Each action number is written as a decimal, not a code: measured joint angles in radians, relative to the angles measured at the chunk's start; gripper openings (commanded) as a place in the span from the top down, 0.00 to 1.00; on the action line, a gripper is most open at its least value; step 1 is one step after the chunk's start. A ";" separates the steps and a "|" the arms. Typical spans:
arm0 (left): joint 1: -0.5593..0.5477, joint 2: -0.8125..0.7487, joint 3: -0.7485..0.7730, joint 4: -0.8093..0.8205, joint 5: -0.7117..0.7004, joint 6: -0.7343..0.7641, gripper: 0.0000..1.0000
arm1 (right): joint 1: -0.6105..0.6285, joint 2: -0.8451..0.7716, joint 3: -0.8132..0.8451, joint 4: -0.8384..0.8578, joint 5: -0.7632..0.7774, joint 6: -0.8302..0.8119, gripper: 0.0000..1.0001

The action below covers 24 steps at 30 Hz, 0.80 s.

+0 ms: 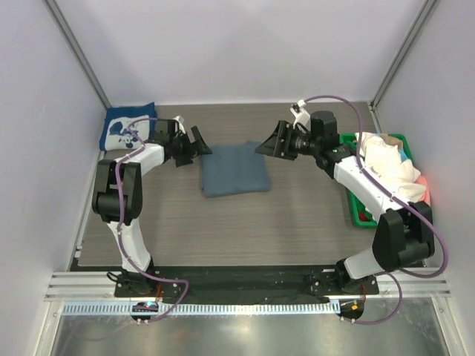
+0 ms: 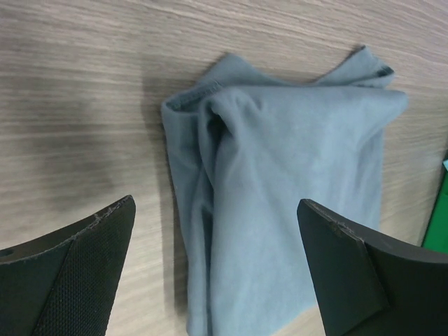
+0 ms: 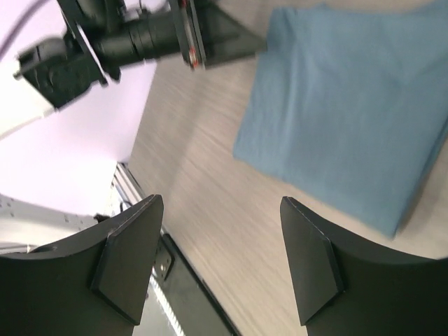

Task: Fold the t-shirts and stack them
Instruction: Neatly place the folded tshirt to the corner

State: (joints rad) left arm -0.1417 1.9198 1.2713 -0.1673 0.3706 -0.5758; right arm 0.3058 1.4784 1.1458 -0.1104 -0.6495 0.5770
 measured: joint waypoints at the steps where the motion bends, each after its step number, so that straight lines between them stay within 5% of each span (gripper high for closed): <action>1: 0.000 0.012 0.000 0.013 0.000 -0.003 0.02 | 0.000 -0.023 -0.029 -0.006 0.000 -0.003 0.26; 11: -0.011 0.126 0.039 0.151 0.026 -0.076 0.12 | 0.007 -0.134 -0.109 -0.100 -0.003 -0.024 0.25; 14: -0.025 0.161 0.077 0.165 0.032 -0.096 0.24 | 0.012 -0.138 -0.109 -0.101 -0.007 -0.026 0.25; 17: -0.034 0.191 0.098 0.175 0.045 -0.111 0.42 | 0.013 -0.139 -0.109 -0.103 -0.007 -0.029 0.25; 18: -0.034 0.198 0.101 0.179 0.052 -0.116 0.60 | 0.013 -0.139 -0.110 -0.103 -0.007 -0.031 0.25; 20: -0.035 0.207 0.103 0.170 0.048 -0.124 0.79 | 0.013 -0.139 -0.115 -0.103 -0.007 -0.035 0.25; 21: -0.035 0.216 0.103 0.162 0.051 -0.122 0.99 | 0.013 -0.139 -0.118 -0.103 -0.007 -0.037 0.25; 24: -0.035 0.226 0.119 0.136 0.066 -0.117 1.00 | 0.013 -0.139 -0.131 -0.105 -0.007 -0.044 0.25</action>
State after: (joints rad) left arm -0.1764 2.1460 1.3903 -0.0311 0.4362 -0.6933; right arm 0.3187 1.3396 1.0149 -0.2150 -0.6563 0.5327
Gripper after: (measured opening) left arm 0.035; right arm 0.746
